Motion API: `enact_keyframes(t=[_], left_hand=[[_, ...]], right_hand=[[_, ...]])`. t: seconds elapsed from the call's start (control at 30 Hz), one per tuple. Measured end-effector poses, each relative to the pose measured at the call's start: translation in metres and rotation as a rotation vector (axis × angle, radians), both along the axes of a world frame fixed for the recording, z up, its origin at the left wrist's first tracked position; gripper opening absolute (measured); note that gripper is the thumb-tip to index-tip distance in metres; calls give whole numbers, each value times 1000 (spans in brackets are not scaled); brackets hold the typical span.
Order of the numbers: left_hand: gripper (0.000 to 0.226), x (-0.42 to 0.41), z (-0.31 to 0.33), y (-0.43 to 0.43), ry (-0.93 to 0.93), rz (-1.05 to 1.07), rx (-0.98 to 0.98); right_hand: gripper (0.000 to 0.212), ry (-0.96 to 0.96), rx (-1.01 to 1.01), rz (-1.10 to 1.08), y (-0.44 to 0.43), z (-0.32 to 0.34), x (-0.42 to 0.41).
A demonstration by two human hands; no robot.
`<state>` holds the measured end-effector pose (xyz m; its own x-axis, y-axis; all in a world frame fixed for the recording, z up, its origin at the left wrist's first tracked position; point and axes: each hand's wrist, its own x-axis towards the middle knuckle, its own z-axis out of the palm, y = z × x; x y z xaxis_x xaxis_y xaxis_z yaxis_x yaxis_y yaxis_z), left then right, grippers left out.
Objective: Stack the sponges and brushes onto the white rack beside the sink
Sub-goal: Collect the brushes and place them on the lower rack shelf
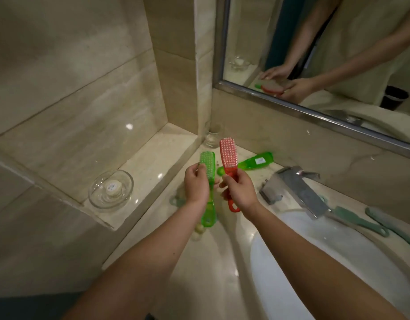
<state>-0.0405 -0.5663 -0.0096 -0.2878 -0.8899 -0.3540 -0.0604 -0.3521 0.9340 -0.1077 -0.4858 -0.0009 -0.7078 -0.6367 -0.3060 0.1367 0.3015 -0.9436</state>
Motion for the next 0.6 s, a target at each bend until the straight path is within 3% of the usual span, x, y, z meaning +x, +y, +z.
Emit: enact_keyframes(t=[0.2,0.6], left_hand=[[15,-8,17,74,52,-115,-23],[16,-32,40,229,66,-398,-42]], right_hand=[[1,35,9,-104,92,1,4],[8,79,30,-329,266,20,1]])
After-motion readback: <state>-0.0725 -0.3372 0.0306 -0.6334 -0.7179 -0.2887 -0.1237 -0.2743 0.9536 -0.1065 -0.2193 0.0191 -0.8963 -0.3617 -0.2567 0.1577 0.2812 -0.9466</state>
